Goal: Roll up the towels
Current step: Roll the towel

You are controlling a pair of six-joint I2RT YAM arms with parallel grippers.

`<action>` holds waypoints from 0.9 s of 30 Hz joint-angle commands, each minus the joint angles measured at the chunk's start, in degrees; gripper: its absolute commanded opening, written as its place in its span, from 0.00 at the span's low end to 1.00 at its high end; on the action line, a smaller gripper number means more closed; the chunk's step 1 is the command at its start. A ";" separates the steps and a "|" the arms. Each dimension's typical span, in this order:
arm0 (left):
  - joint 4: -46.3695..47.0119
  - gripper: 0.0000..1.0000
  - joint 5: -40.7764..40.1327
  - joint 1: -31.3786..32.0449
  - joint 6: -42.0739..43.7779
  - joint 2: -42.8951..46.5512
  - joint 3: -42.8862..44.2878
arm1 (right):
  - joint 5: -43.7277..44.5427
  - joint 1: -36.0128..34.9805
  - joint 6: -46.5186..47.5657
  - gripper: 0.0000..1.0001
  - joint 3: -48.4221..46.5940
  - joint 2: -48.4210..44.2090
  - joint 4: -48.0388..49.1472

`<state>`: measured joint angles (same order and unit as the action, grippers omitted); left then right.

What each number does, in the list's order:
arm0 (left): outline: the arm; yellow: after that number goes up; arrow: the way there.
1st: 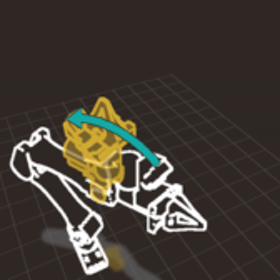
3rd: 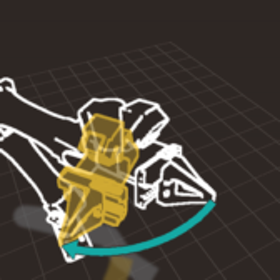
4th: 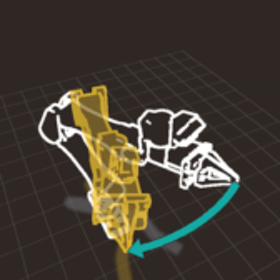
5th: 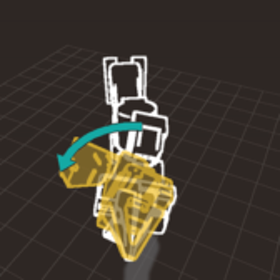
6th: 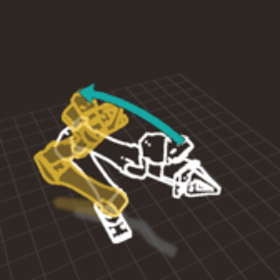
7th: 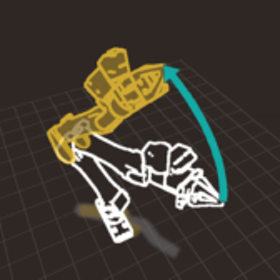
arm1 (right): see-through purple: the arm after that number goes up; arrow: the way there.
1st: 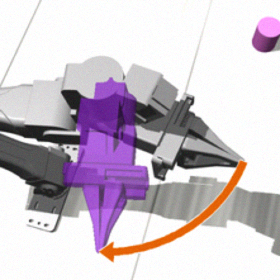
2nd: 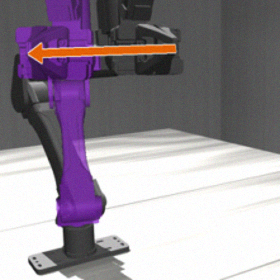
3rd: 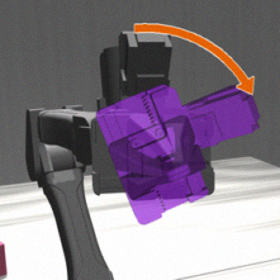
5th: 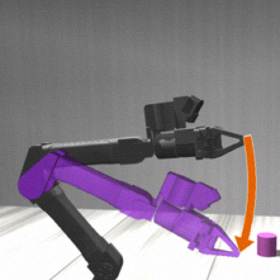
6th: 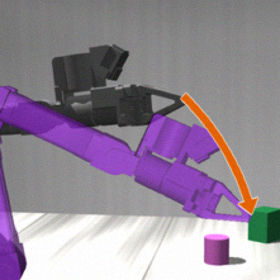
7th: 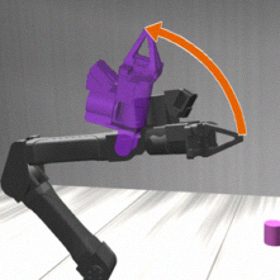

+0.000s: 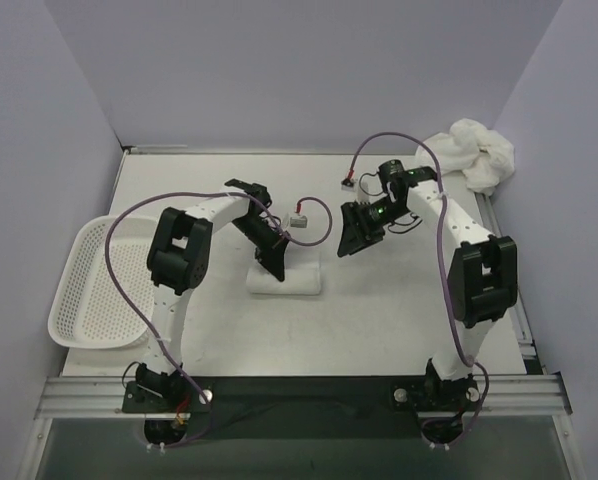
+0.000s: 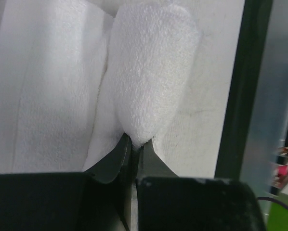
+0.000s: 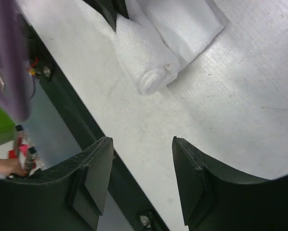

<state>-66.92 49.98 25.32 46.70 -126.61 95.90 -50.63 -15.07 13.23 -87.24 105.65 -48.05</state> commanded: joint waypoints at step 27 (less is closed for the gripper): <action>-23.26 0.12 1.97 -2.64 11.40 -19.47 12.12 | 47.21 -38.54 26.93 0.69 22.90 -7.30 40.23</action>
<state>-86.00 63.44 22.44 52.36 -143.35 109.34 -7.05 -53.87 36.14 -65.21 98.41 -11.81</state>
